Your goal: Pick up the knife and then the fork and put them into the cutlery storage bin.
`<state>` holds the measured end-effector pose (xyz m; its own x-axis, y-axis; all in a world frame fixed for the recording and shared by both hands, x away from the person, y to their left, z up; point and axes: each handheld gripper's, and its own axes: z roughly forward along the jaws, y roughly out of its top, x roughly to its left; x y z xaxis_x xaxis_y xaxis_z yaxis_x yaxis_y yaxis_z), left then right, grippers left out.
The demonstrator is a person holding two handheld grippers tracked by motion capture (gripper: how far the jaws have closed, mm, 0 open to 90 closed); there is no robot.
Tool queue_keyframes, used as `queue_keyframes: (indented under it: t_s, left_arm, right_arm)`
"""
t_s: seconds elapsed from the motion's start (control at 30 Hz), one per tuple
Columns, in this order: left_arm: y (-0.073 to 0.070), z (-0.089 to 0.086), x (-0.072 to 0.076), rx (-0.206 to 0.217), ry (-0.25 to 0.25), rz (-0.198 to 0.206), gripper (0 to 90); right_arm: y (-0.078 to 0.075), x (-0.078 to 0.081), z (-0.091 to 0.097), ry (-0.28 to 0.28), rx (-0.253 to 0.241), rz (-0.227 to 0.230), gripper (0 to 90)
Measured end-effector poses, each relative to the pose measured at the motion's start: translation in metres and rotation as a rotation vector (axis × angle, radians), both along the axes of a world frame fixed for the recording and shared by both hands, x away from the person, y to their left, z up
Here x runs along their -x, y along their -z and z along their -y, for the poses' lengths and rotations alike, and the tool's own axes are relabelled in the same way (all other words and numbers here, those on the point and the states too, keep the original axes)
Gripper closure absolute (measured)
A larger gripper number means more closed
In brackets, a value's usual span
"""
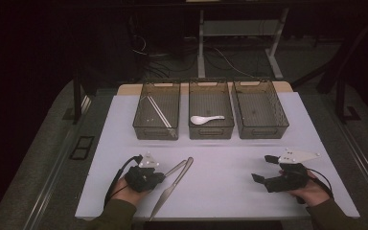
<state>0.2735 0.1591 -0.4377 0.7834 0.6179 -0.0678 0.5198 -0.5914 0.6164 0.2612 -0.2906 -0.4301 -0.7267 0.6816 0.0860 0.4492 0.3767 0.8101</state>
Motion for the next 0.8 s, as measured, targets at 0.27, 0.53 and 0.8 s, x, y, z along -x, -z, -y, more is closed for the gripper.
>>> queue_keyframes:
  t_s: [0.27,0.53,0.8]
  left_arm:
    - [0.0,0.002,0.0,-0.016,0.013,0.012,83.7]
    - [-0.008,0.002,-0.004,-0.002,0.025,0.026,84.2]
    - [-0.019,0.002,-0.005,0.044,0.028,0.057,84.5]
  right_arm:
    - [0.0,0.0,-0.001,-0.002,0.001,-0.002,13.5]
    - [-0.003,-0.001,0.002,0.026,-0.04,-0.013,13.7]
    - [-0.013,-0.003,0.005,-0.011,-0.098,-0.053,13.6]
